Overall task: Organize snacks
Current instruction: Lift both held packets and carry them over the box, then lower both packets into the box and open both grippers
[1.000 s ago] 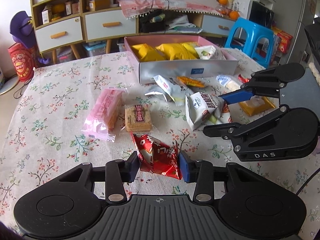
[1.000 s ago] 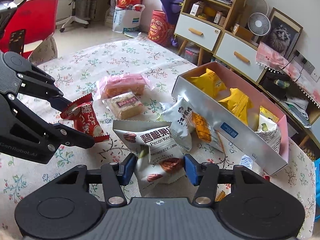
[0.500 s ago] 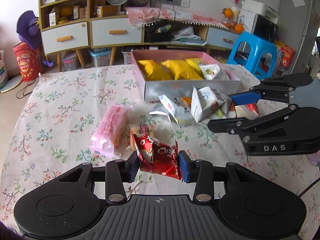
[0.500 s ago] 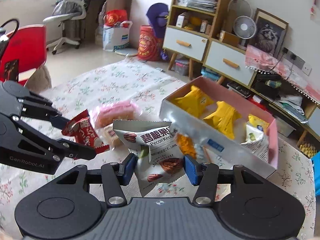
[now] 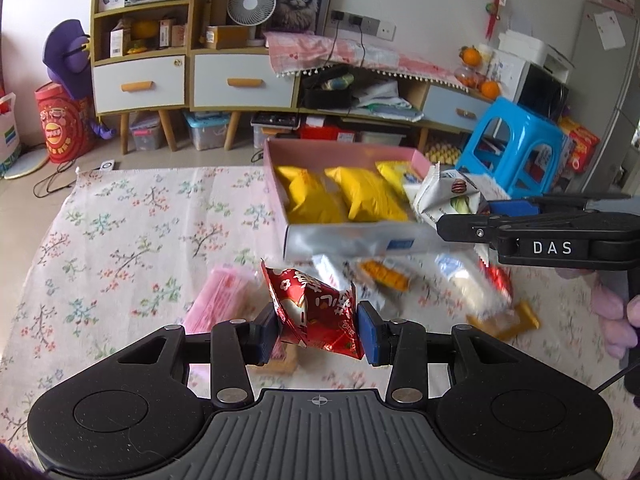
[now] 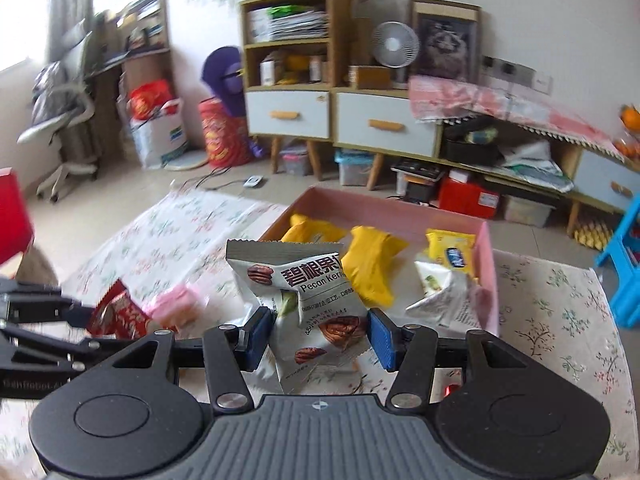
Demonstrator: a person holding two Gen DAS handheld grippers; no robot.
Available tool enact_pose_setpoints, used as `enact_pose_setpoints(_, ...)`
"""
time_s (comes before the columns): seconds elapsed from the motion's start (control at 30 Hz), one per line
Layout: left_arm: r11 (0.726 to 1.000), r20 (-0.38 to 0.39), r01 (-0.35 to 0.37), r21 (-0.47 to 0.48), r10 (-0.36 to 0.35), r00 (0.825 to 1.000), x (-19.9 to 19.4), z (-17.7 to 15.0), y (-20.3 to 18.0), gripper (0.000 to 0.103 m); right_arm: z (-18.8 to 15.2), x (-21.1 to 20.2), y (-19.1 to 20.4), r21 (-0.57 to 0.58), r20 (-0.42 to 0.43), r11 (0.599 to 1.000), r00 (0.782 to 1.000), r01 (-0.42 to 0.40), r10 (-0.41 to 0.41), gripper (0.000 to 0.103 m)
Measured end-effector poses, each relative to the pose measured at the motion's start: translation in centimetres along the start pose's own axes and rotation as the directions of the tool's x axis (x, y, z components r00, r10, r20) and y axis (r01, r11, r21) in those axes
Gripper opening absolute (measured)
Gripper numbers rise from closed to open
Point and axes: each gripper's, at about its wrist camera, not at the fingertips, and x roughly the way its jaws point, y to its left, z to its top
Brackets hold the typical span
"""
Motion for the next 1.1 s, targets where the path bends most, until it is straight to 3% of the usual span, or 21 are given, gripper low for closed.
enact_pose_setpoints(0.43,0.993,0.048,-0.016,-0.119,0.022,0.999,3.7,4.3,-1.2,0.039,2.6,1.1,-3.6,0.219,0.052,0.976,0.998,0.025,-0.037,0.041)
enact_pose_setpoints(0.8,0.999,0.093,-0.027,-0.040,0.030,0.995,8.8,7.5,-2.0,0.039,3.1,4.2,-7.1,0.313,0.039,0.947,0.995,0.072,-0.089,0.041)
enact_pose_setpoints(0.87,1.000,0.100,-0.023,-0.018,0.025,0.995,9.9,7.9,-2.1,0.039,3.2,5.0,-7.9,0.340,0.035,0.938,0.996,0.068,-0.085,0.036)
enact_pose_setpoints(1.1,0.998,0.085,-0.061,0.031,0.058,0.995,14.1,8.6,-2.4,0.039,2.7,7.2,-9.0,0.370,0.019,0.928,0.998,0.050,-0.062,0.034)
